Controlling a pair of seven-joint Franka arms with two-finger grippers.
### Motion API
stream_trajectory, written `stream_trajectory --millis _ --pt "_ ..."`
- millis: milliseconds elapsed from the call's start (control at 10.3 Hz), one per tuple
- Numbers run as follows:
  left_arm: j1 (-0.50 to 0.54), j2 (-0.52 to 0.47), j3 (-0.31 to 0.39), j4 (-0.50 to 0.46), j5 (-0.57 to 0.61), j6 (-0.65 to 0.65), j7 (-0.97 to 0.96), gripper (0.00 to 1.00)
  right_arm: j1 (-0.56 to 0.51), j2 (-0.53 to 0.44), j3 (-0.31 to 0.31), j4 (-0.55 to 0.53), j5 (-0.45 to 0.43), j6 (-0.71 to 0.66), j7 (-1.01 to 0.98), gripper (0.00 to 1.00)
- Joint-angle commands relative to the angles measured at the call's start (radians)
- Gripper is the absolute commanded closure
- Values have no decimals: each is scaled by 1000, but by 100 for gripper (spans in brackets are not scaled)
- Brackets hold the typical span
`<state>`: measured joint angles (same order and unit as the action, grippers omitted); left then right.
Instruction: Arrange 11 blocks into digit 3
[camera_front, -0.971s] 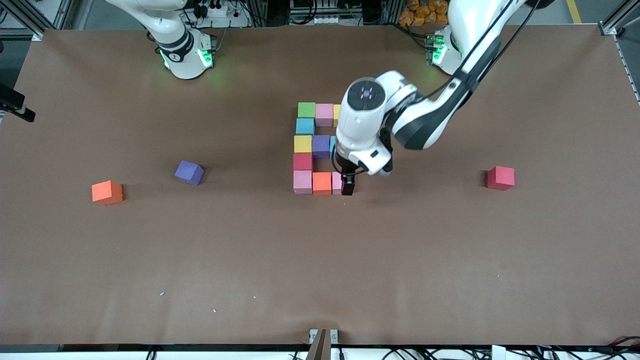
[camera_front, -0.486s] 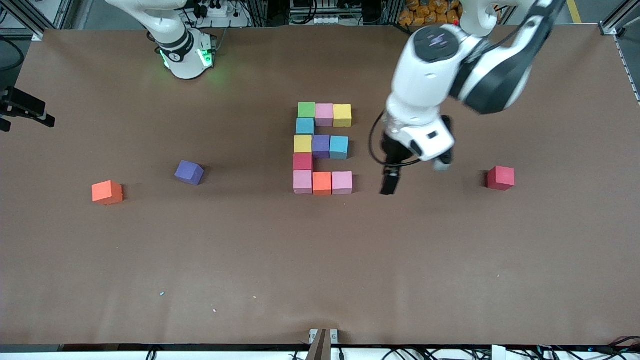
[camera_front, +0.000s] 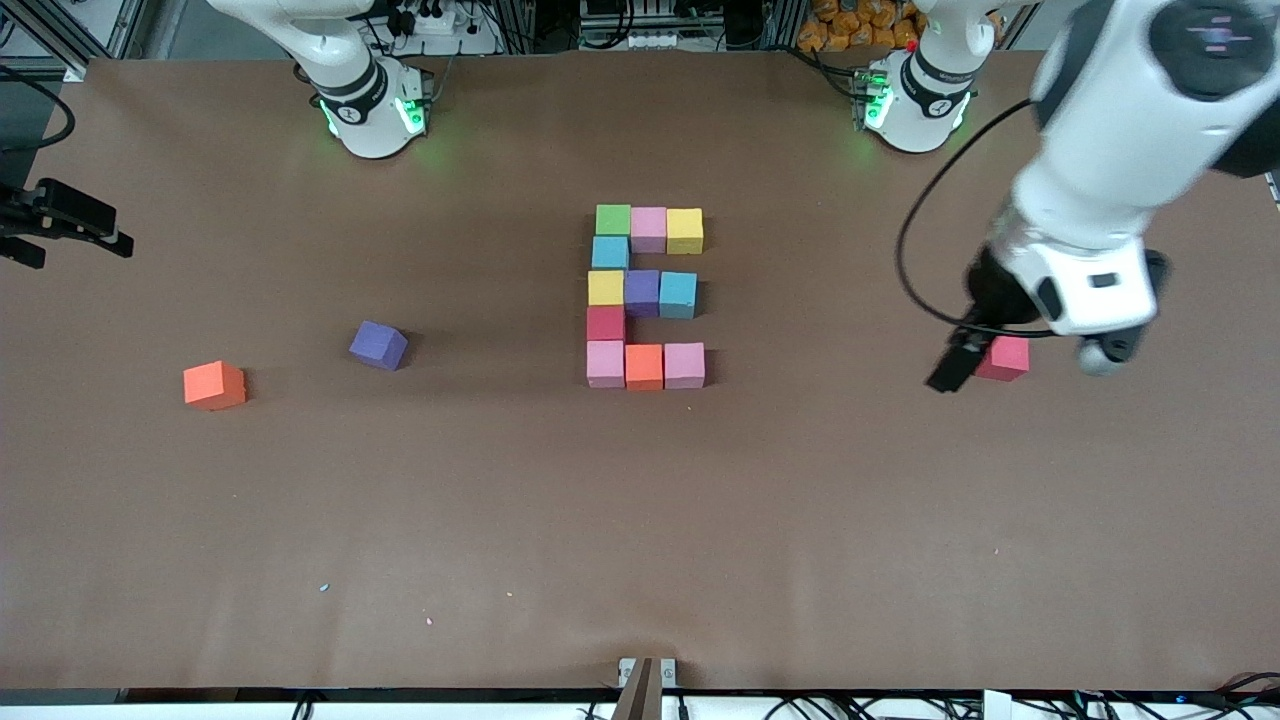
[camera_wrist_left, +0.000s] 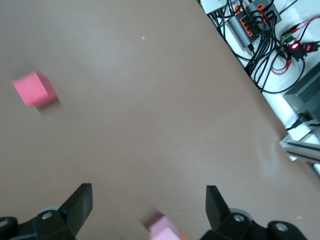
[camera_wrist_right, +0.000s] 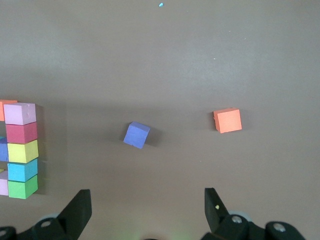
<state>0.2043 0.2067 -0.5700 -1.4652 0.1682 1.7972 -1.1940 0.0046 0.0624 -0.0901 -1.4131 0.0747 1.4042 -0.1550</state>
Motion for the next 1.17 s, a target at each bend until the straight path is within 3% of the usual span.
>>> stream_trajectory --millis 0,194,680,874,1068 --pt "97 -59 -7 3 -67 -55 294 0 9 -4 -17 0 0 -5 12 0" --pt "153 -67 -4 3 -82 -79 507 0 6 -4 -16 2 4 -2 12 0" --pt "233 -69 -4 2 -85 -133 796 0 12 5 -17 2 4 12 12 0" --pt "233 -84 5 -1 -107 -144 813 0 14 7 -17 3 2 13 12 0" --pt "144 -150 126 -38 -153 -151 820 0 14 7 -17 3 2 12 12 0"
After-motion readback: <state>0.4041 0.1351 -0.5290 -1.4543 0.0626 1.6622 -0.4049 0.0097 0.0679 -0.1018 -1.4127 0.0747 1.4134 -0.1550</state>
